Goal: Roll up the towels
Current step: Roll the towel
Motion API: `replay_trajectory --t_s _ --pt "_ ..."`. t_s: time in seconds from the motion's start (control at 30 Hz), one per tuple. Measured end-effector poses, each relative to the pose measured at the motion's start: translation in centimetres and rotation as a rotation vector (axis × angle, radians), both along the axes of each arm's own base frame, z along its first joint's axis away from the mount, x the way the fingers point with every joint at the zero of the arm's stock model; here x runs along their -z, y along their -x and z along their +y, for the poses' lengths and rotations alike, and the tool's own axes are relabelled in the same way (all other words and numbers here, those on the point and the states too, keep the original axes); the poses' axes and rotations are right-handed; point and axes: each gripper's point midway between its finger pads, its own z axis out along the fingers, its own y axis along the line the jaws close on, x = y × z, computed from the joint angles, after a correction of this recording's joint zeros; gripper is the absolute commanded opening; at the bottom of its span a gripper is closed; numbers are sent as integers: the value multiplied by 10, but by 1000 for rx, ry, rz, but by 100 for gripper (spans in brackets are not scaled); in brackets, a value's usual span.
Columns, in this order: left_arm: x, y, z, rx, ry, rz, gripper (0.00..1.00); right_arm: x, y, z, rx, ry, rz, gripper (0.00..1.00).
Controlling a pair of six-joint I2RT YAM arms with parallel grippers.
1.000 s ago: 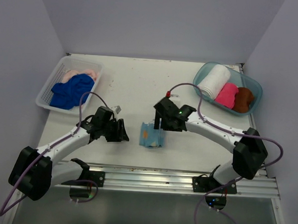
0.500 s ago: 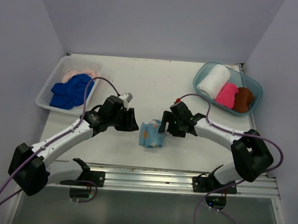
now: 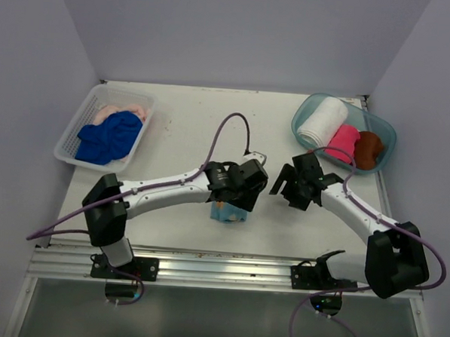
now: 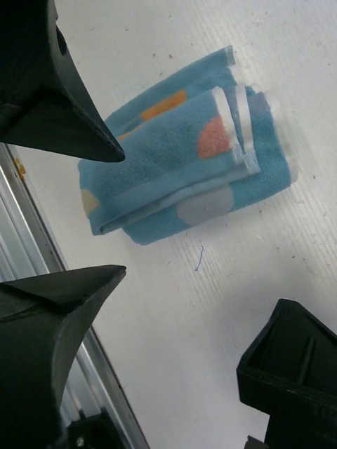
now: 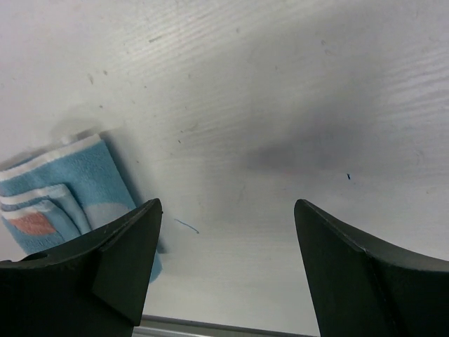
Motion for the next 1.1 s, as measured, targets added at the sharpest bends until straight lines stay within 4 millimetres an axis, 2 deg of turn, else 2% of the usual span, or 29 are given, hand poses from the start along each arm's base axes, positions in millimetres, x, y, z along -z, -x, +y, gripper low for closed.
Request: replay_trajectory --t_s 0.13,0.2,0.43,0.57,0.73,0.9,1.0,1.1 --pt "16 3 -21 -1 -169 -45 79 2 9 -14 22 10 22 80" --pt "24 3 -30 -5 -235 -77 82 1 8 -22 40 13 22 80" --pt "57 7 -28 10 -450 -114 84 3 12 -33 49 15 38 80" --pt "75 3 -19 -3 -551 -124 82 4 14 -34 39 16 45 80" --pt "88 1 -10 -4 -621 -131 74 4 14 -37 39 20 45 80" --pt "92 -2 -5 -12 -633 -142 65 4 14 -38 41 22 45 80" --pt "101 -2 7 -15 -628 -131 59 4 14 -38 40 23 45 80" --pt "97 -2 19 -25 -546 -101 55 4 14 -38 38 18 46 79"
